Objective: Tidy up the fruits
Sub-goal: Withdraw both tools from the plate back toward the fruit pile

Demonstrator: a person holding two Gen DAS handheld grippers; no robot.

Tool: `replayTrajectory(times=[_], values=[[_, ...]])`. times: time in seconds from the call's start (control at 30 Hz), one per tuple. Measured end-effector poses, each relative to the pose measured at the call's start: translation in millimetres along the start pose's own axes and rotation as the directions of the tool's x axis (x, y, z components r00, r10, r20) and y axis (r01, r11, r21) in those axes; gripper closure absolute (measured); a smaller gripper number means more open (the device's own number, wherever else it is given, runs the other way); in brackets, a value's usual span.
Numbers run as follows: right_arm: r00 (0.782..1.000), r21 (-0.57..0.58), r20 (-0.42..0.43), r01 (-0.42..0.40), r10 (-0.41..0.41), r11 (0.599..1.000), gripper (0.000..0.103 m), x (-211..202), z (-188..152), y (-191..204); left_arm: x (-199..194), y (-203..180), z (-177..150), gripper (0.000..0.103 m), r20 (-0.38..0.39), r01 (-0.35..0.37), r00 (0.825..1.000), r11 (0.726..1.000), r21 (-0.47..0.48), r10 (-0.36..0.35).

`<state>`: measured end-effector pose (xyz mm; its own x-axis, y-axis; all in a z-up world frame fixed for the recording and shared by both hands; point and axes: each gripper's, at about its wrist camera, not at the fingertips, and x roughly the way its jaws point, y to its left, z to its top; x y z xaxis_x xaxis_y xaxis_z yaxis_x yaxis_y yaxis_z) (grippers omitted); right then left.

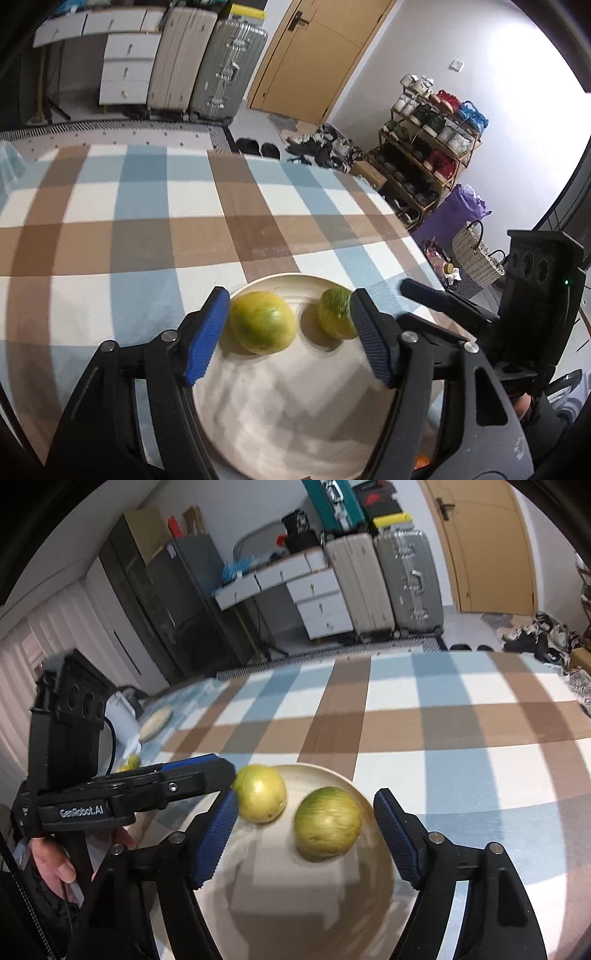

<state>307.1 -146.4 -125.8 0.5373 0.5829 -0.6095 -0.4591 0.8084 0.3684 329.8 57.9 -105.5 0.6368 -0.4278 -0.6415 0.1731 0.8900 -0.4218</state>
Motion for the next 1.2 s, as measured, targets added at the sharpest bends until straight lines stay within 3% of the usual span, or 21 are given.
replayTrajectory(times=[0.07,0.33,0.47,0.9,1.2], values=[[0.999,0.005,0.032,0.012,-0.012,1.0,0.002,-16.5,-1.5,1.6,-17.5,-4.6,-3.3,0.022,0.023,-0.017,1.0,1.0,0.0,0.017],[0.993,-0.005,0.109,0.045,-0.044,0.999,0.0,-75.8,-19.9,16.1,-89.4,-26.5,-24.8,0.016,0.119,-0.122,0.986,0.992,0.011,0.12],[0.987,-0.016,0.156,0.053,-0.05,0.998,0.0,-104.1,-33.2,29.9,-124.3,-45.0,-45.1,0.001,0.181,-0.196,0.966,0.98,0.036,0.186],[0.96,-0.024,0.278,0.02,-0.013,1.0,0.0,-184.2,-77.2,72.3,-199.4,-106.7,-101.9,0.001,0.272,-0.273,0.933,0.955,0.116,0.234],[0.96,-0.066,0.276,0.077,-0.056,0.995,0.0,-210.5,-110.6,99.4,-222.5,-134.1,-146.8,0.001,0.253,-0.261,0.942,0.956,0.137,0.221]])
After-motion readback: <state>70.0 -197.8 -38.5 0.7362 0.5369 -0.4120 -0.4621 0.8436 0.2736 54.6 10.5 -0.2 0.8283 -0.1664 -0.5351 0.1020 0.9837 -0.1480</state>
